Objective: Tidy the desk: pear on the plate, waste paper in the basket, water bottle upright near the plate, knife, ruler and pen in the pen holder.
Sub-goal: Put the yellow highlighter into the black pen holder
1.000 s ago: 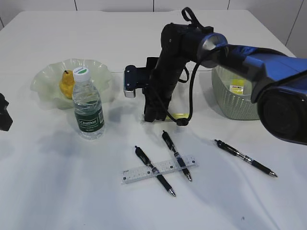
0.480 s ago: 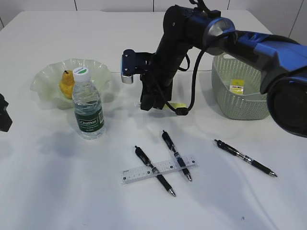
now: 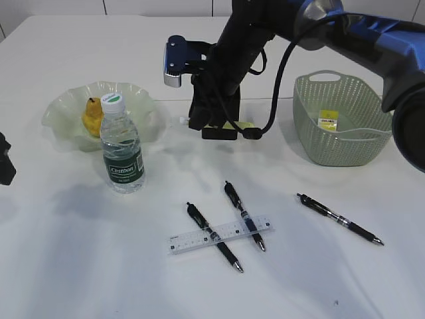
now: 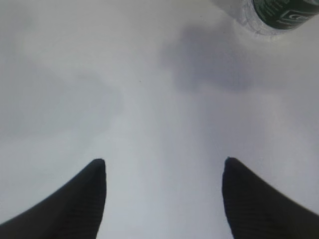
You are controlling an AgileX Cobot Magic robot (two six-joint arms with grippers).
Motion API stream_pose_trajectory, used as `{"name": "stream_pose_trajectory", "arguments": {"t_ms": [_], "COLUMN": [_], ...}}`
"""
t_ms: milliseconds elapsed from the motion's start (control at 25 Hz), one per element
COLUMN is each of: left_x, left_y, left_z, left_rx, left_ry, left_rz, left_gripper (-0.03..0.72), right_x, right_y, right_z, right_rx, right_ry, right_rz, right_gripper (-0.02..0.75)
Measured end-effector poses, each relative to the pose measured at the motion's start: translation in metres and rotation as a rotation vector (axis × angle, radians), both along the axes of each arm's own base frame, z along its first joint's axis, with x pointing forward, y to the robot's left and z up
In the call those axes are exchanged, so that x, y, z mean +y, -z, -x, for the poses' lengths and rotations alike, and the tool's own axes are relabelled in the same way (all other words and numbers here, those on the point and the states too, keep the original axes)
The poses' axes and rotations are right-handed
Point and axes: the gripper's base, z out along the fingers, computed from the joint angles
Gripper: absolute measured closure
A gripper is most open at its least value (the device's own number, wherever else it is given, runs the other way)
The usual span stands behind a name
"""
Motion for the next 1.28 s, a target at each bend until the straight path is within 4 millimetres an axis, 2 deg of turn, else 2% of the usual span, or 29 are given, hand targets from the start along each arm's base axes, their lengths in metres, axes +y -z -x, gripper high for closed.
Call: {"name": "stream_pose_trajectory", "arguments": {"t_ms": [520,1080,1280], "left_x": [0.0,0.0,0.0], "left_y": [0.001,0.001,0.001], "left_z": [0.002,0.002,0.003], "left_rx": [0.024,0.028,0.032], "left_ry": [0.0,0.0,0.0], "left_rz": [-0.003,-0.003,-0.004], "left_gripper": [0.178,0.178,0.178], "right_x": [-0.005,-0.036,-0.053], "right_y": [-0.037,-0.065,-0.07], "right_z": [0.006,-0.007,-0.014], "right_rx": [-0.047,-0.11,-0.116], "right_ry": [-0.018,-0.004,-0.005], "right_rz": [-0.075,-0.199,-0.28], "right_gripper": [0.605,0.605,0.605]}}
